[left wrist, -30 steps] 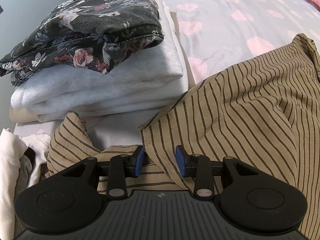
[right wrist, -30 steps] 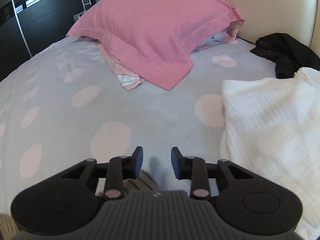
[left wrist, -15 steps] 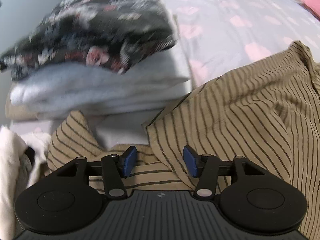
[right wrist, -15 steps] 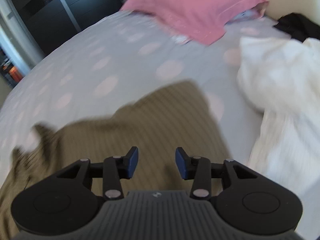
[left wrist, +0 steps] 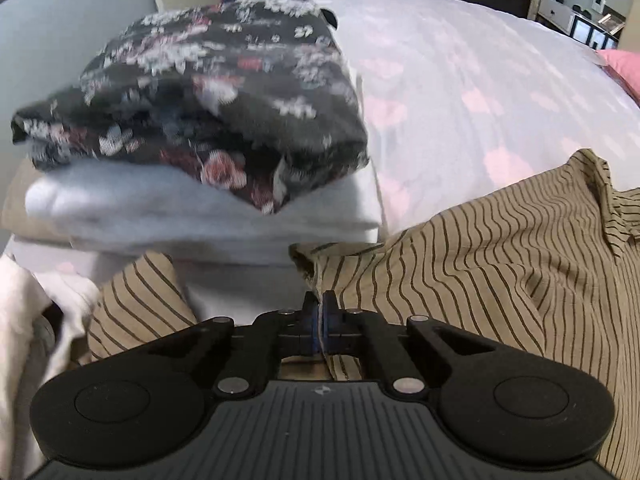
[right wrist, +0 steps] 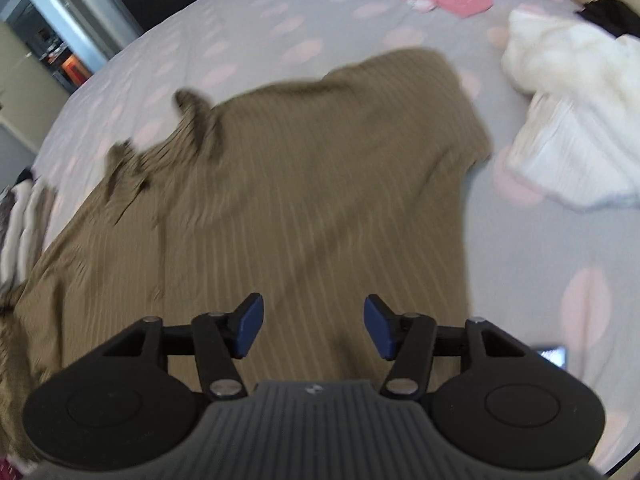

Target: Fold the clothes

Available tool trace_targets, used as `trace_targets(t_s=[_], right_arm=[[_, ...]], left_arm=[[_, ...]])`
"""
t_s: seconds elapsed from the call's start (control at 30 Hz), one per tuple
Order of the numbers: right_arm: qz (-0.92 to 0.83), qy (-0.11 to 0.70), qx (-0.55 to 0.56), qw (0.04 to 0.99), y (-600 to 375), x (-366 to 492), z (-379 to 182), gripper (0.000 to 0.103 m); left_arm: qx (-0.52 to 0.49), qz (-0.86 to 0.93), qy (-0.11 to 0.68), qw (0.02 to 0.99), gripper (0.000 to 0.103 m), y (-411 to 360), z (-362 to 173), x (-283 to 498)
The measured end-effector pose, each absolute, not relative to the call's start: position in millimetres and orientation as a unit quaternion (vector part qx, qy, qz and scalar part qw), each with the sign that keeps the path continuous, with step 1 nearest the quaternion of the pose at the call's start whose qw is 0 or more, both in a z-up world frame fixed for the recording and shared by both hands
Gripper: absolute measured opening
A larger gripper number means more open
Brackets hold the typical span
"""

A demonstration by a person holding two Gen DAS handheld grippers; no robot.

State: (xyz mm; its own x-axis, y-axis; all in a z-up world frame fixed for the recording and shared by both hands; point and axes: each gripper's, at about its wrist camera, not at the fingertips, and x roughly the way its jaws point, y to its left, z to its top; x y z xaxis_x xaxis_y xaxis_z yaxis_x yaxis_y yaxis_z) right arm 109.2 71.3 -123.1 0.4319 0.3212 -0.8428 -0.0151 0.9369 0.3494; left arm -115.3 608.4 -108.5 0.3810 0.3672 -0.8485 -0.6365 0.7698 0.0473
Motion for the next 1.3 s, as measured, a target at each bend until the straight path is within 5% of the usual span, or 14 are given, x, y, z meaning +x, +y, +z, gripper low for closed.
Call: trace_targets(t_s=[0.17,0.47,1.03,1.07,1.2,1.3], right_arm=[[0.148,0.534,0.133,0.822,88.2,80.6,-133.8,0.059],[0.154,0.549,0.05,0.82,57.1,38.8,-128.5,0.058],[0.079,0.669,0.036,0.738,-1.1,-13.8,-174.4,0.055],[0.08,0.674,0.033,0.734,-0.4,-13.9,-176.9,0.053],[0.088,0.681,0.001,0.727,8.4,-15.1,-180.1,0.014],[0.093,0.672,-0.021,0.734,13.4,-15.8,-169.1,0.005]], left_arm=[[-0.123,0.304,0.465,0.823,0.018,593.9,-87.1,-121.1],[-0.126,0.284,0.419,0.853,0.031,555.0,-33.6,-154.1],[-0.205,0.264,0.397,0.855,0.039,495.7,-11.4,-219.1],[-0.207,0.265,0.395,0.855,0.039,493.9,-11.6,-219.9],[-0.213,0.264,0.393,0.855,0.039,494.0,-10.8,-217.4],[-0.214,0.262,0.391,0.856,0.039,490.7,-10.4,-215.7]])
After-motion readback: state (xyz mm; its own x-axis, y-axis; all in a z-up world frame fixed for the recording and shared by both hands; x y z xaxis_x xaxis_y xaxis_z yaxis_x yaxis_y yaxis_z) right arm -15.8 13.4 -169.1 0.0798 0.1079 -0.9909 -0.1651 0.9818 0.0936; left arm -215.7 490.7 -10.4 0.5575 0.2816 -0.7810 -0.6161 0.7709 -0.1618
